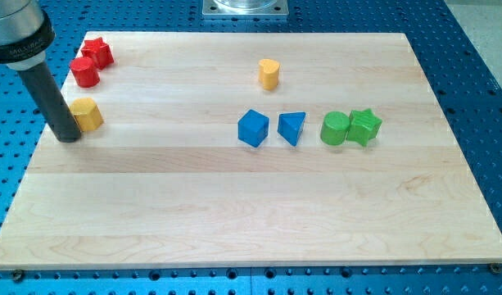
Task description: Move hexagon towards red circle
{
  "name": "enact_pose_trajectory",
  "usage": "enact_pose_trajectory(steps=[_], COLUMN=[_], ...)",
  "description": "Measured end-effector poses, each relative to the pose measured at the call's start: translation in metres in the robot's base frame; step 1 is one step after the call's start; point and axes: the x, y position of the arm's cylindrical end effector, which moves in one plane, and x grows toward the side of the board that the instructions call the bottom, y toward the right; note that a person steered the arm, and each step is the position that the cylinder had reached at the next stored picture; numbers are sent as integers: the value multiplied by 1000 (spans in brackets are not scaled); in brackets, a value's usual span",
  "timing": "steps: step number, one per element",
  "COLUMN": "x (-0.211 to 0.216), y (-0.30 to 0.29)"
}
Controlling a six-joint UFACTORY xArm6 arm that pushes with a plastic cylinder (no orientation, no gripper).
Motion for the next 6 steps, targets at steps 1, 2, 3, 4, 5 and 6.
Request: enact_pose_trajectory(steps=[1, 2, 3, 4, 5, 6], x=[28, -11, -36, -36, -33, -11], y=[15, 37, 25, 13, 5, -47])
